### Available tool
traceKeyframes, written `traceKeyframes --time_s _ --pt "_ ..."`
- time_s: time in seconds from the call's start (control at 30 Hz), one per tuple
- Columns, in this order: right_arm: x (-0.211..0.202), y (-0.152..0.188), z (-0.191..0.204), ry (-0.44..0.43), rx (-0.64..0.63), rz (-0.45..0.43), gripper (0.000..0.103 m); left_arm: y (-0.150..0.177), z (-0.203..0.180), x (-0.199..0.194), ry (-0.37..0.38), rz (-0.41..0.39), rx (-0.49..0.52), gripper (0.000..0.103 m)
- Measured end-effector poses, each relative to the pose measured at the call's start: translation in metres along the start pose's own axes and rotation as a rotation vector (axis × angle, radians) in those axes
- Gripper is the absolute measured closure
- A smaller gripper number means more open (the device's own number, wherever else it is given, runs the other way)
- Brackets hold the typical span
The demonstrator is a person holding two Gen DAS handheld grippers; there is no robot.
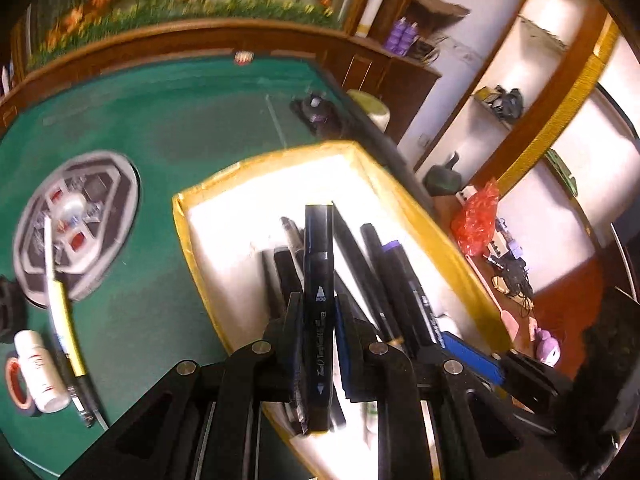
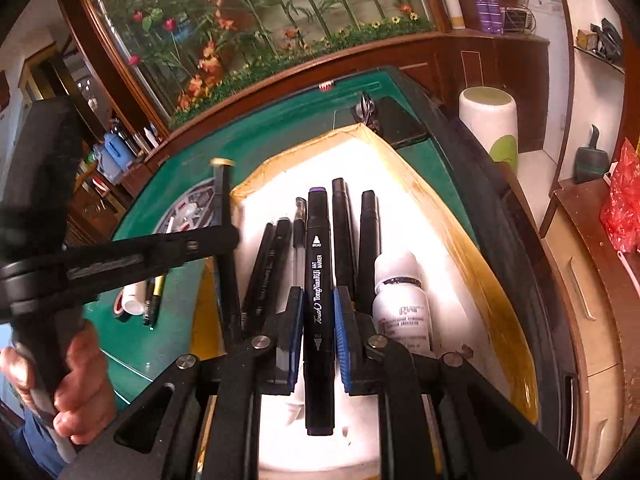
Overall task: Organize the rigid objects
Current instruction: 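Carry both black markers into the tray and open both tools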
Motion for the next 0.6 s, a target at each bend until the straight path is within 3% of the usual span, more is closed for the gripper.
traceKeyframes --time_s 0.13,0.43,0.5,0.6 --pt "0.009 -0.004 0.001 0.013 -0.02 0.028 0.089 0.0 0.008 0.015 0.009 0.045 -0.03 0.089" --pt "0.026 -0.01 0.006 0.029 -0.031 0.064 0.089 0.003 0.008 0.014 0.009 0.041 -0.018 0.088" --pt "0.026 -0.009 0.007 0.047 -0.031 0.058 0.088 0.004 0.007 0.008 0.013 0.03 0.0 0.085" --pt "0.02 -0.007 0.007 0.054 -0.019 0.041 0.088 0.006 0.006 -0.004 0.016 0.005 0.017 0.066"
Point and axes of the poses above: each gripper's, at about its wrist camera, not at the fingertips, and x roughly the way its jaws point, z to its left, y to its underside, the point moved 2 cm from there along x, roughly the way its jaws point, and after that the axes turned 14 degrees about -x, right-handed, at the moved point
